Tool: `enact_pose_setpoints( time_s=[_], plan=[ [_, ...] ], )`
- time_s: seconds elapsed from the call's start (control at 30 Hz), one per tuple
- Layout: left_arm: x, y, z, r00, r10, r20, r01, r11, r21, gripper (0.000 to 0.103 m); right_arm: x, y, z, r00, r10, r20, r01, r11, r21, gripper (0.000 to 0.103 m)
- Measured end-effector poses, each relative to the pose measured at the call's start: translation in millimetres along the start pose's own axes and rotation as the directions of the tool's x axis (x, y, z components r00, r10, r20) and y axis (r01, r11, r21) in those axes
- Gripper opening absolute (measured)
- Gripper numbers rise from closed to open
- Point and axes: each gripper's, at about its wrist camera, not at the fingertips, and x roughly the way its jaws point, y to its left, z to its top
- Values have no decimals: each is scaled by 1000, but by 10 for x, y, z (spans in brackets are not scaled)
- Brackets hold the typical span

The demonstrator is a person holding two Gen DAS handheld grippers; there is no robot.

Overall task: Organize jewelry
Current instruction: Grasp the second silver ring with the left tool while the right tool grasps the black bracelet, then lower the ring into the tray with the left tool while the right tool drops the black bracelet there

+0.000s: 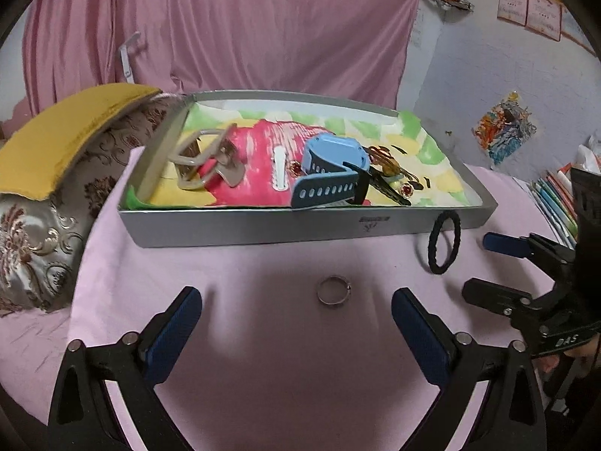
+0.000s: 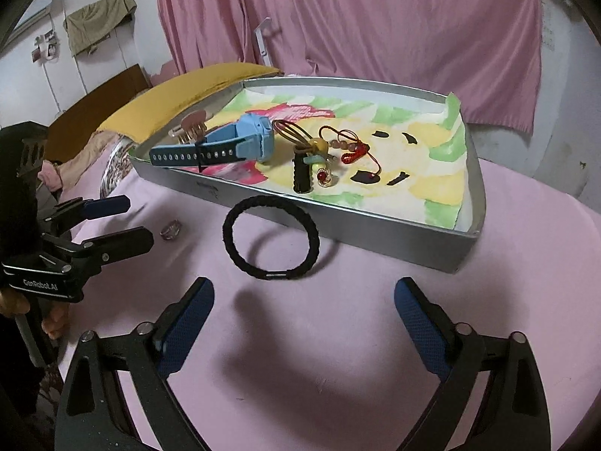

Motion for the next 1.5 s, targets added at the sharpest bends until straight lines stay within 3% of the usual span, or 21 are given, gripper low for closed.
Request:
enact_pose_setpoints(
  time_s=[0.13,0.23,0.37,0.43,0.6,0.9,1.07,1.37,1.5],
  plan=[
    [48,-29,-5,999,-22,-28,23,1000,12,81,43,-13,48,1000,3,-8,-3,1000,1,67],
    [80,-82,-3,999,-29,-44,31,999,35,75,87,-36,90,1000,22,-18,-21,1000,12,56],
    [97,-167,9,998,-42,-50,45,997,66,66,122,-54,123,999,32,-15,-32,999,21,52],
    [109,-220,18,998,-39,-54,44,995,88,59,127,-58,133,999,37,-13,-36,999,25,44],
    [123,-266,33,998,-30,-57,37,993,115,57,141,-69,132,999,50,-12,-49,998,34,31],
    [121,-301,33,999,5,-53,3,987,158,36,180,-53,141,997,77,-21,-77,997,28,12],
    [107,-359,12,998,20,-55,-8,978,207,19,181,-42,136,996,86,-24,-85,996,17,10],
    [65,-338,-14,998,-17,-53,26,981,193,19,101,6,115,996,84,4,-84,996,-12,5],
    [-35,-324,-19,999,-33,-3,33,984,177,19,-40,114,71,997,50,56,-47,997,-64,5]
  ],
)
